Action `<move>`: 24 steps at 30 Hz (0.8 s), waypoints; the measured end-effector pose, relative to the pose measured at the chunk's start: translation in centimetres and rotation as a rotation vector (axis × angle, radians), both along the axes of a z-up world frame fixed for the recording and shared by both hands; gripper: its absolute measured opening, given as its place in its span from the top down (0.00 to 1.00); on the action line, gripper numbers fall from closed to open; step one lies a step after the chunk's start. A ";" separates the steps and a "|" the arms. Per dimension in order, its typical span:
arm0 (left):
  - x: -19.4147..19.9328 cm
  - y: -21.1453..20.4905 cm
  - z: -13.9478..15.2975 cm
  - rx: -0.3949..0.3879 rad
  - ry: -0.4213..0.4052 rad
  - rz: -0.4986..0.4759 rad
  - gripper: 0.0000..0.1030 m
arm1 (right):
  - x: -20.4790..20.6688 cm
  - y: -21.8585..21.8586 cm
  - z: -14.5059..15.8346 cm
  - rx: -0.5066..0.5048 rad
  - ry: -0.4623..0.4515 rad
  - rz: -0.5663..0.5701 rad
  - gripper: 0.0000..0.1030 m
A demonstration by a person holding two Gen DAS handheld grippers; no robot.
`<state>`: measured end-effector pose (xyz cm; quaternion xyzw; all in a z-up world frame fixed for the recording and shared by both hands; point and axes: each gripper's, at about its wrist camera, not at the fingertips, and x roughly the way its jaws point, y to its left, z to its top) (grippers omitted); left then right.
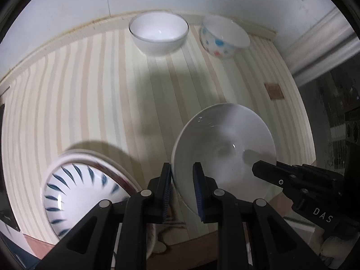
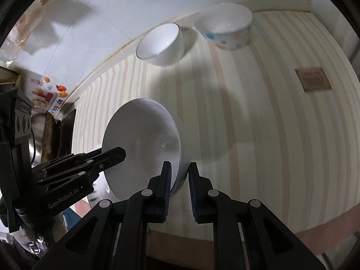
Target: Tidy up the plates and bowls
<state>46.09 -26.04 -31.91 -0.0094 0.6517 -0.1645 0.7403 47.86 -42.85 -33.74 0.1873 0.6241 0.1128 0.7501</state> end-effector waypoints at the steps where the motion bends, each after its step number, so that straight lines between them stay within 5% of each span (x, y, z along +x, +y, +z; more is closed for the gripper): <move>1: -0.3 -0.1 -0.4 0.003 0.007 -0.007 0.83 | -0.5 -0.3 -0.4 0.003 0.008 -0.006 0.83; 24: -3.0 -2.2 -5.0 0.087 0.063 -0.085 0.83 | -3.2 -1.5 -6.1 -0.014 0.113 -0.033 0.83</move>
